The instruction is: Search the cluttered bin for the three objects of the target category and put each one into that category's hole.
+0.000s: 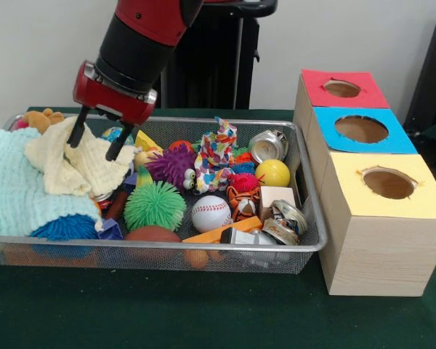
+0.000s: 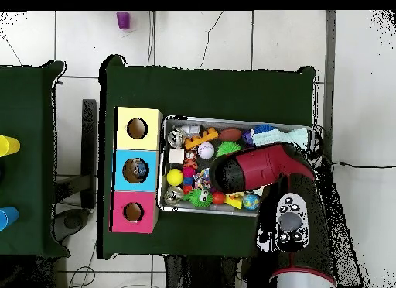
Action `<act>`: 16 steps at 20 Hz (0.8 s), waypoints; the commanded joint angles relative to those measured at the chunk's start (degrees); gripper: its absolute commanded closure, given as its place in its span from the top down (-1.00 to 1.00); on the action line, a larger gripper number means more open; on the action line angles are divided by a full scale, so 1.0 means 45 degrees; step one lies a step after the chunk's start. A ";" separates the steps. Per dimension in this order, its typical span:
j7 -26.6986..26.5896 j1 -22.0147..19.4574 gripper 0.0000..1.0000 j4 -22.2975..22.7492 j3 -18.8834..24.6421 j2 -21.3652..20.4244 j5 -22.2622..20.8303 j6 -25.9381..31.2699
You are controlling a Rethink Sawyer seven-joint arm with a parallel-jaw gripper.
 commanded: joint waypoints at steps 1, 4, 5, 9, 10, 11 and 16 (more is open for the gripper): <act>-0.1189 -0.0066 1.00 0.0732 -0.0027 0.0046 -0.0977 0.0234; -0.0941 -0.0068 1.00 0.1194 -0.0224 -0.0098 -0.1021 0.0116; -0.0858 -0.0068 1.00 0.1348 -0.0290 -0.0147 -0.1036 0.0076; -0.0727 -0.0052 1.00 0.1396 -0.0487 -0.0024 -0.1196 0.0030; -0.0720 -0.0141 1.00 0.1454 -0.0485 0.0043 -0.1232 -0.0103; -0.0712 -0.0230 1.00 0.1512 -0.0484 0.0110 -0.1269 -0.0235; -0.0966 -0.0701 1.00 0.1343 -0.0093 0.0747 -0.1343 -0.0612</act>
